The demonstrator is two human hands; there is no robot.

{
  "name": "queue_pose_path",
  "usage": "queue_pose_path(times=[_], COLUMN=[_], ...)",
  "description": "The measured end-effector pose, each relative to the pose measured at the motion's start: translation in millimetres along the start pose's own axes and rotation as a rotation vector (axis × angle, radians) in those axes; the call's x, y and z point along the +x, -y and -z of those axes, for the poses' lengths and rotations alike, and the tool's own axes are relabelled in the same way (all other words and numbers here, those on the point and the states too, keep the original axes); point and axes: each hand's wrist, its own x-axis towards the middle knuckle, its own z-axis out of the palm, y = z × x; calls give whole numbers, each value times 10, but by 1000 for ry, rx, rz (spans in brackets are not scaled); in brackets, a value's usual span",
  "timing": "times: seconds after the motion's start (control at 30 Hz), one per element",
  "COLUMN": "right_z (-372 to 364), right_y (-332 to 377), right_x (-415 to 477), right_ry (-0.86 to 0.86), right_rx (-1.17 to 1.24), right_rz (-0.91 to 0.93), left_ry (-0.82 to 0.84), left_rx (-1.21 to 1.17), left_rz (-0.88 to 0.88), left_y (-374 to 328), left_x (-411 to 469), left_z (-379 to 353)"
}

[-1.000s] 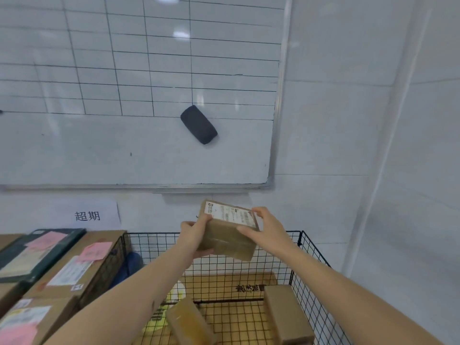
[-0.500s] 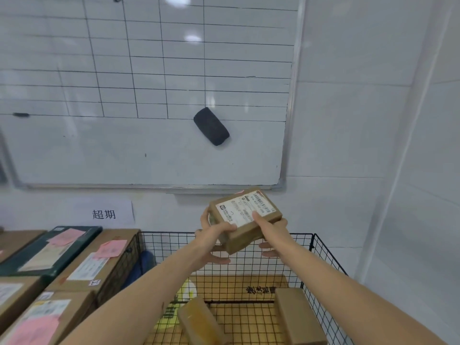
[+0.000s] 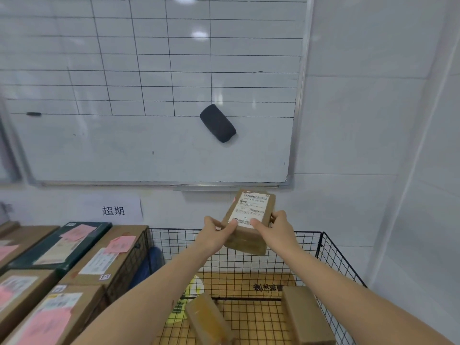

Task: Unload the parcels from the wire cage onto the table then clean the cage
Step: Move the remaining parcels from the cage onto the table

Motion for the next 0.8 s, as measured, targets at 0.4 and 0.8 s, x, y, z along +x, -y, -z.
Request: queue_pose_path(times=[0.4,0.8], right_z=[6,104], right_y=[-80,-218], right_x=[47,55], right_ry=[85,177], right_rx=[4,83], right_rz=[97,139], left_ry=[42,-6], left_rx=[-124,-108], left_rz=[-119,-206], left_y=[11,69], left_x=[-6,25], left_z=[-94,-125])
